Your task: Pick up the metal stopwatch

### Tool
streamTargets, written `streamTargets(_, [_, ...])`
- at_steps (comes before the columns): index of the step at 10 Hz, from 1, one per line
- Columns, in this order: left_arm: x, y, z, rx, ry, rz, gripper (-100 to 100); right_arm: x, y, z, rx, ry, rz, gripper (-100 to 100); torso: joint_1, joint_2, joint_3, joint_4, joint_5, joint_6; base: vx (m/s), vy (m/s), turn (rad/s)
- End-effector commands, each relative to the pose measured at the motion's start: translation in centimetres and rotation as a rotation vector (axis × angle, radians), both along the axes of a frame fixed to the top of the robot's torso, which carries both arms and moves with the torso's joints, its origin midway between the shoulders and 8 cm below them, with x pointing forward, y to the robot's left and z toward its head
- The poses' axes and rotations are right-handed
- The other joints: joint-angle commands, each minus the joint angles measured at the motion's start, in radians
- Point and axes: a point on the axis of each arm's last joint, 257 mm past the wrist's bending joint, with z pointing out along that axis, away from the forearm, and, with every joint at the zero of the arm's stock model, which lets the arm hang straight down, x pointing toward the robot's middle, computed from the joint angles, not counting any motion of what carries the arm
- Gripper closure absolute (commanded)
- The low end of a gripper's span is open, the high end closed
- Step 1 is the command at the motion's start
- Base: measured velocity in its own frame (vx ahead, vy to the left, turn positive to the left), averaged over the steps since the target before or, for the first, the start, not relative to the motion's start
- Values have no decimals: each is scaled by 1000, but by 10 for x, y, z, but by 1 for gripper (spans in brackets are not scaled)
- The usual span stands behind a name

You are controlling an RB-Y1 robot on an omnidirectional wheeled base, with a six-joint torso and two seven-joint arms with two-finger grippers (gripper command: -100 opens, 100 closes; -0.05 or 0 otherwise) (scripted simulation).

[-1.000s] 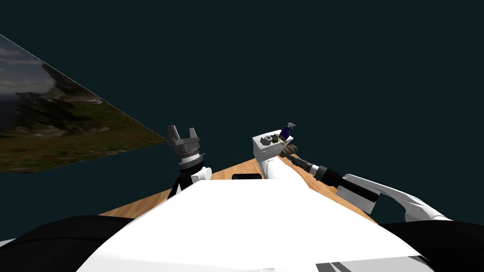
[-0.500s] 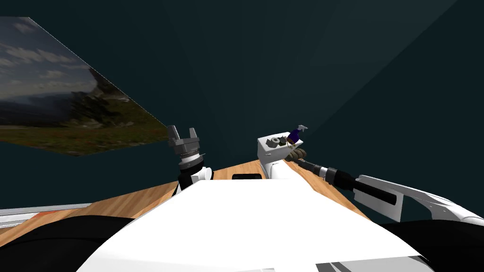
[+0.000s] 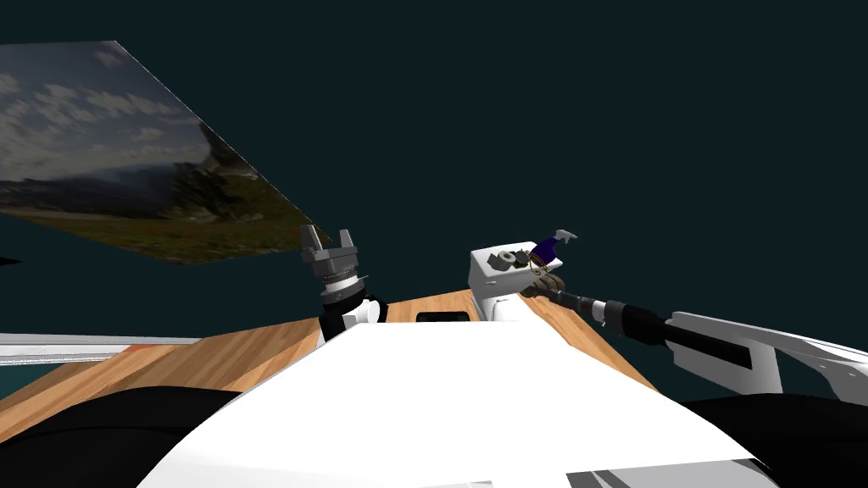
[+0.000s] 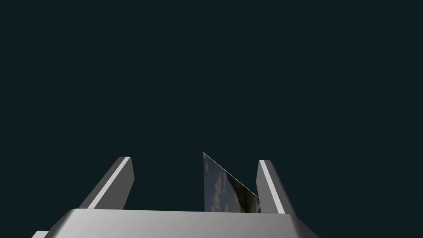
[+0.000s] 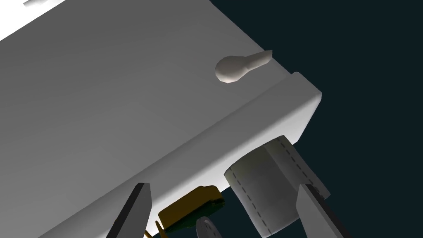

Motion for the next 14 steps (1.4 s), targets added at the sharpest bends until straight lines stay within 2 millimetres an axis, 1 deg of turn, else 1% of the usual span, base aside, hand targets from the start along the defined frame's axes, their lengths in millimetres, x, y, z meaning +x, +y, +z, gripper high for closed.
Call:
streamTargets(1, [0, 0, 0, 0, 0, 0, 0, -8, -26, -1, -65, 41, -2, -100, 0, 0, 0, 0, 0, 0, 43, 53, 196])
streamTargets(2, [0, 0, 0, 0, 0, 0, 0, -6, -28, 1, -77, 45, 9, -100, 1, 0, 0, 0, 0, 0, 41, 38, 93])
streamTargets(3, [0, 0, 0, 0, 0, 0, 0, -13, -49, 2, -130, 77, 8, -100, 0, 0, 0, 0, 0, 0, 45, 47, 166])
streamTargets(4, [0, 0, 0, 0, 0, 0, 0, -12, -50, 3, -136, 79, 13, -100, 0, 0, 0, 0, 0, 0, 40, 39, 124])
streamTargets(6, [0, 0, 0, 0, 0, 0, 0, -24, -90, 9, -236, 135, 13, -100, 1, 0, 0, 0, 0, 0, 59, 60, 207])
streamTargets(7, [0, 0, 0, 0, 0, 0, 0, -22, -91, 12, -247, 137, 23, -100, 2, -2, -1, 0, 0, 0, 51, 44, 116])
streamTargets(8, [0, 0, 0, 0, 0, 0, 0, -26, -109, 17, -293, 161, 24, -100, 1, -1, 0, 0, 0, 0, 54, 39, 137])
streamTargets(9, [0, 0, 0, 0, 0, 0, 0, -25, -110, 19, -298, 162, 28, -100, 1, -1, -1, 0, 0, 0, 41, 26, 88])
streamTargets(11, [0, 0, 0, 0, 0, 0, 0, -30, -139, 30, -379, 201, 34, -100, 0, 1, 0, 0, 0, 0, 46, 40, 159])
streamTargets(13, [0, 0, 0, 0, 0, 0, 0, -25, -141, 34, -379, 194, 24, -100, 0, 0, 0, 0, 0, 1, 30, 19, 40])
streamTargets(14, [0, 0, 0, 0, 0, 0, 0, -28, -140, 33, -387, 202, 40, -100, -1, 2, 1, 1, -1, 1, -4, 0, -18])
